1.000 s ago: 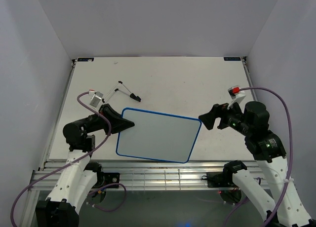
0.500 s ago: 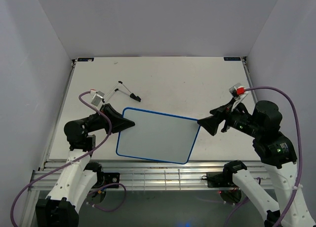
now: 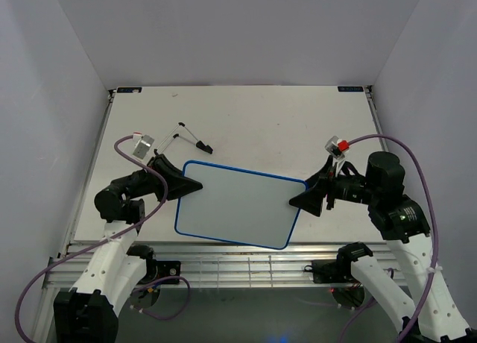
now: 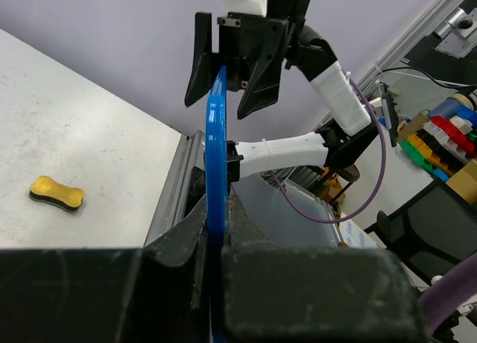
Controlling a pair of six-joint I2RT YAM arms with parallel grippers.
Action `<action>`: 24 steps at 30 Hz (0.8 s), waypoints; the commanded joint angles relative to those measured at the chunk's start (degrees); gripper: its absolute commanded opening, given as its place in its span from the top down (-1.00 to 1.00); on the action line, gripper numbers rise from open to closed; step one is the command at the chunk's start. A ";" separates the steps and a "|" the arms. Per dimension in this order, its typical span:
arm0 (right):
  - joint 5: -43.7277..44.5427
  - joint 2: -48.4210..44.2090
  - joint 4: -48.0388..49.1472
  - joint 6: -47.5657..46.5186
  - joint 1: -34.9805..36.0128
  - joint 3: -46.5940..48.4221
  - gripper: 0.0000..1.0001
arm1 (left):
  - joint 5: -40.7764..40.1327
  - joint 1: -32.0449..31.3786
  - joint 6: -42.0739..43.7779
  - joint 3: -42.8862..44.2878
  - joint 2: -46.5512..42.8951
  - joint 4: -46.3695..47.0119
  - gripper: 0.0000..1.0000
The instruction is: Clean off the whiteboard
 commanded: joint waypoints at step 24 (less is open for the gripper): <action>-11.42 -0.57 43.53 28.67 0.04 -10.36 0.85 | -14.09 -0.08 23.82 15.07 -2.11 -36.96 -0.96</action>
